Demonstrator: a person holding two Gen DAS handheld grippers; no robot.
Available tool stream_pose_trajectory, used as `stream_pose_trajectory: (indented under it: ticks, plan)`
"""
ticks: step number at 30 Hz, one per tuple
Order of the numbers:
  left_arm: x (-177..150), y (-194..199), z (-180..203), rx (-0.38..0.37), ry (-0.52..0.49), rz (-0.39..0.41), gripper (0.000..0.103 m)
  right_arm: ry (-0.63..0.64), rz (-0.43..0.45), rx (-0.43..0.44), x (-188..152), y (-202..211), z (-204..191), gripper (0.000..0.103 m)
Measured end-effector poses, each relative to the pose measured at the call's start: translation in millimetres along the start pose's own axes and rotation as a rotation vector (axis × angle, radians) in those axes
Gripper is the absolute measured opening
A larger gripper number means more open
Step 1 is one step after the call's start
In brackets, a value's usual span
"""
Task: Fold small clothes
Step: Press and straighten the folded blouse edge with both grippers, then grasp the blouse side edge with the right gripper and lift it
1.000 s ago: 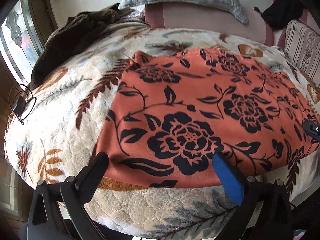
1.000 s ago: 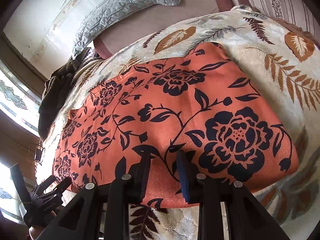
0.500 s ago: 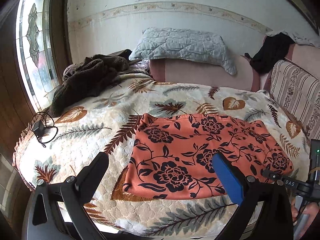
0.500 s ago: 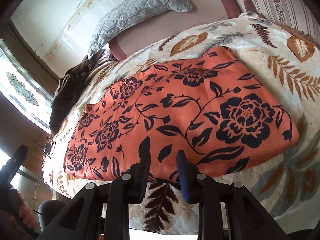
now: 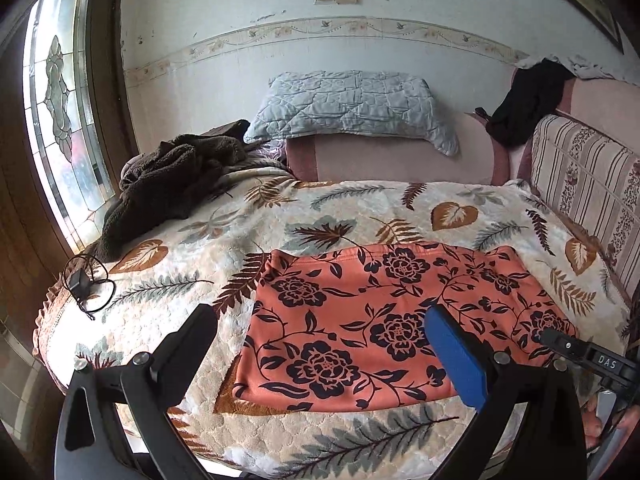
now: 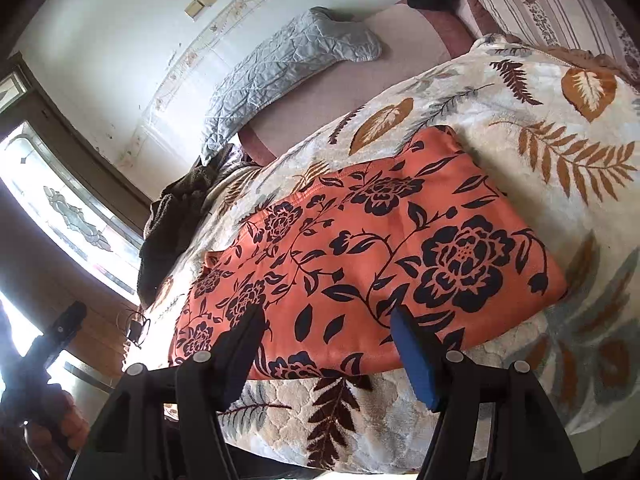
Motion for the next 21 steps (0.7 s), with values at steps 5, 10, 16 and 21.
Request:
stream_pose_trajectory:
  ticks: [5,10,16,21]
  plan:
    - [-6.8,-12.4,12.5,0.002,-0.02,-0.033,0.103,-0.077,0.037,0.067,4.6,19.0,10.8,0.069]
    - [-26.4,-40.2,30.2,-0.022,-0.052,-0.119,0.103,-0.27,0.038,0.138,-12.3,28.2,35.7,0.069]
    - [-79.9,-98.5,36.7,-0.024,-0.05,-0.322,0.103,-0.455,0.071,0.131,-22.5,32.5,74.9,0.069]
    - [-106.7,-130.5,25.5,0.01,-0.078,-0.4,0.103,-0.576,0.143,0.123,-18.5,31.6,108.1,0.069]
Point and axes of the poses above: each gripper's, at about its wrist camera, not at the fingertips, and y roughly against the way its jaws point, z to its right, x to its top, the point moved 10 cm from there along -y, roughly the way its jaws point, and after that the axes turned 10 degrees about x, right-handed, at the moved point
